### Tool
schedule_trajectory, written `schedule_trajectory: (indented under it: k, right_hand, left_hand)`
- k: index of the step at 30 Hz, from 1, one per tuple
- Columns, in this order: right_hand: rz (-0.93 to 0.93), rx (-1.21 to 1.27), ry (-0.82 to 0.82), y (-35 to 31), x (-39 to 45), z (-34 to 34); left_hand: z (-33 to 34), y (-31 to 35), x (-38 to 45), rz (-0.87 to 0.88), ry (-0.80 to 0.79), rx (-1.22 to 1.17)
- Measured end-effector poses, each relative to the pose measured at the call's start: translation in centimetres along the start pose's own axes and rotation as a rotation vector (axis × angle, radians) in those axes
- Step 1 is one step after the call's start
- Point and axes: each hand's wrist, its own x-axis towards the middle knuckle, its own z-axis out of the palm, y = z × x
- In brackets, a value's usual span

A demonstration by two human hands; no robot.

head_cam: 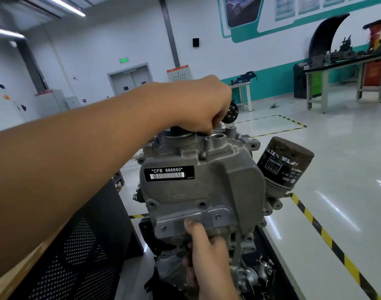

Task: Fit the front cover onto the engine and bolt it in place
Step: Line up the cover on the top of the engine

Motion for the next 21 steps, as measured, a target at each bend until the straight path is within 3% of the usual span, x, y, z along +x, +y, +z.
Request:
schedule_trajectory:
  k: [21]
  right_hand:
    - [0.027,-0.007,-0.098,0.5,0.5,-0.5]
  left_hand:
    - [1.2,0.4,-1.3,-0.182,0.205,-0.127]
